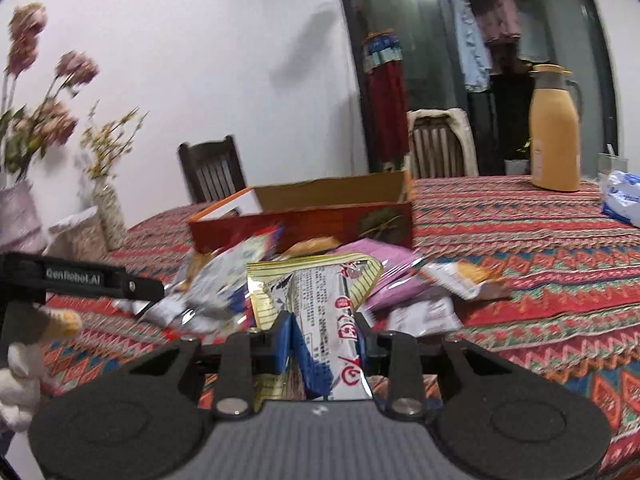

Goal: Organize snacks
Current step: 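Grasp the red-and-silver packet with the left gripper while the right gripper holds its packet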

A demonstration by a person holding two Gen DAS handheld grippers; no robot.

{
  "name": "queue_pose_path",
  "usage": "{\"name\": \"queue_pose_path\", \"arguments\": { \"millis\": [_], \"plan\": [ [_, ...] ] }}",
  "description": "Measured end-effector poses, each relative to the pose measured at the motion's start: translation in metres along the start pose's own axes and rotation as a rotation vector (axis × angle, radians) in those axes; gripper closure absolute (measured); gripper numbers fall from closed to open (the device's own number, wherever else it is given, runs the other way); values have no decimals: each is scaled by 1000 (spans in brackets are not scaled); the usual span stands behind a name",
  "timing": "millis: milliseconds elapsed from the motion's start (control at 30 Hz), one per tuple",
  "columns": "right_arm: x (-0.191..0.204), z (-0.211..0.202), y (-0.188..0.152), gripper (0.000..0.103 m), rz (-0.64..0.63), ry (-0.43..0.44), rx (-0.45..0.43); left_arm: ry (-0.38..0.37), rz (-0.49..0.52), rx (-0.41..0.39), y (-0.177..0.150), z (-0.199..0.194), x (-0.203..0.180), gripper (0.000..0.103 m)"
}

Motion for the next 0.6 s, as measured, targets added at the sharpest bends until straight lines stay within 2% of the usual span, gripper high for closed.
{"name": "queue_pose_path", "arguments": {
  "millis": [267,533,600],
  "plan": [
    [-39,21,19,73,57,-24,-32,0,-18,47,13,33,-31,0],
    [-49,38,31,73,67,-3,-40,39,-42,85,25,63,-42,0],
    [-50,41,33,73,70,0,-41,41,-47,101,24,70,-43,4]
  ]
}}
Point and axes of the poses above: each gripper's, at about its wrist camera, not at the fingertips, and z roughly the way its jaws point, x to its left, y to its top, the point moved 2 cm from there along z, roughly the way its jaws point, and after that the axes turned 6 degrees about z, right-handed, at the moved point
